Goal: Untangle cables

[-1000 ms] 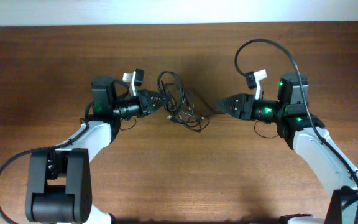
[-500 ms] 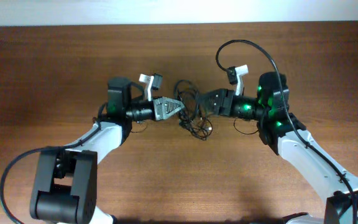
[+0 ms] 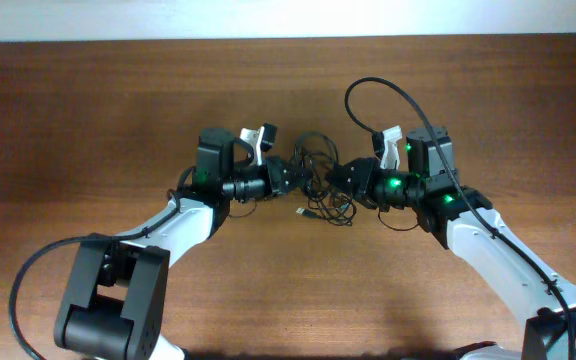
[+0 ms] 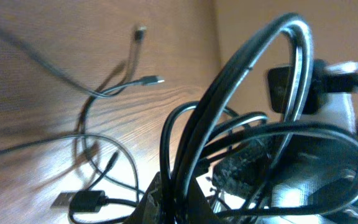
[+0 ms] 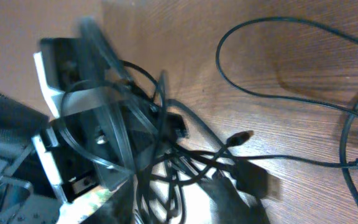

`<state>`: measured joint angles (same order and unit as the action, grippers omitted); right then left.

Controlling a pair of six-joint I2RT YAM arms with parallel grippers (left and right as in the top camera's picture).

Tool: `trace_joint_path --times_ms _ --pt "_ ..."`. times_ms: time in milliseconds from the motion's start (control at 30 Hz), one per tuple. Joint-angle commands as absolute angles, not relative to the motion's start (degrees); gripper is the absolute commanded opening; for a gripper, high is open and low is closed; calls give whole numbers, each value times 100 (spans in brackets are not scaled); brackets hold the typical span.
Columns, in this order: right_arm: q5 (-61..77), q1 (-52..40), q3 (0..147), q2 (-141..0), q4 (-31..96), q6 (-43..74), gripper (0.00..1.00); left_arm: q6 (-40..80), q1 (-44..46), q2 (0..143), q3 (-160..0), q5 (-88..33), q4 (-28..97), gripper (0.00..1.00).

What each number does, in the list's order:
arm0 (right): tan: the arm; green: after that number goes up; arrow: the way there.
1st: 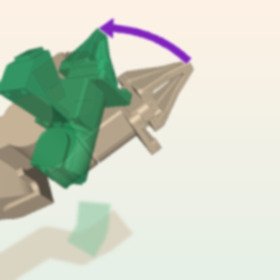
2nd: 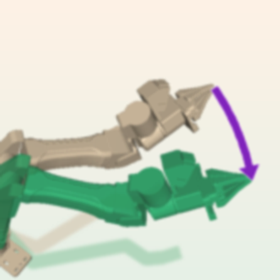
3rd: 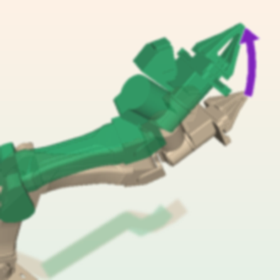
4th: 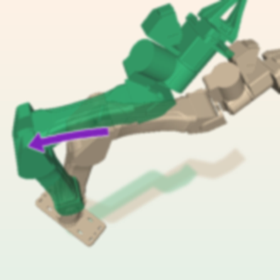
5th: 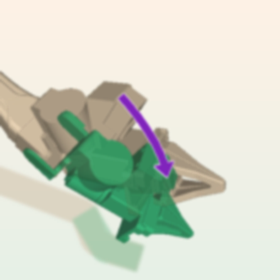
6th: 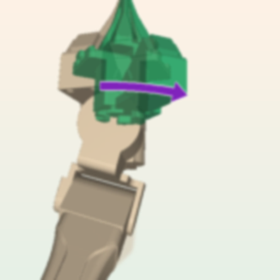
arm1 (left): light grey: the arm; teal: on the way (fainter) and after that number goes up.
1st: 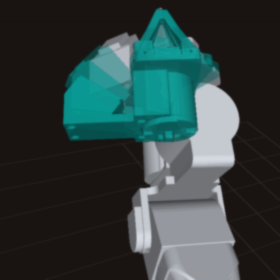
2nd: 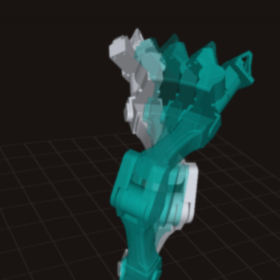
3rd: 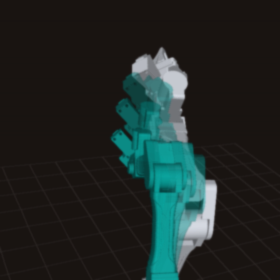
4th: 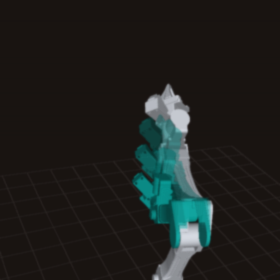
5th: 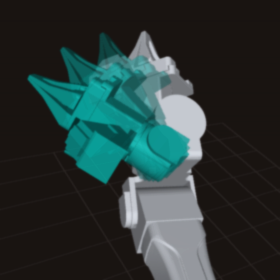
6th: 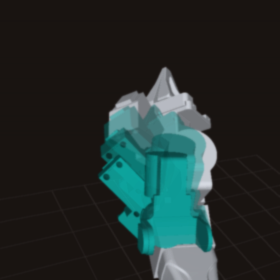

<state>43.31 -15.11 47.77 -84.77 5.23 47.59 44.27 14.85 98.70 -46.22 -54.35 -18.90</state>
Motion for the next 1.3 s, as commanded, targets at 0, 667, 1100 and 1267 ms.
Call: trace_joint_path --times_ms 0,667,1100,1267 --pt "4110 -1549 4790 -8567 523 4703 4 5336 1496 9791 -4670 -5813 -2740 0" --pt "5030 -1527 4790 -8567 -543 3883 4 5310 692 9789 -4670 -7164 -4023 0" --pt "2233 -1527 4792 -8567 -360 4379 4 4532 882 9791 -4622 -8580 -4434 29" --pt "2705 -1531 4792 -8567 126 4377 4 4576 884 9791 -4622 -6416 -4392 0"
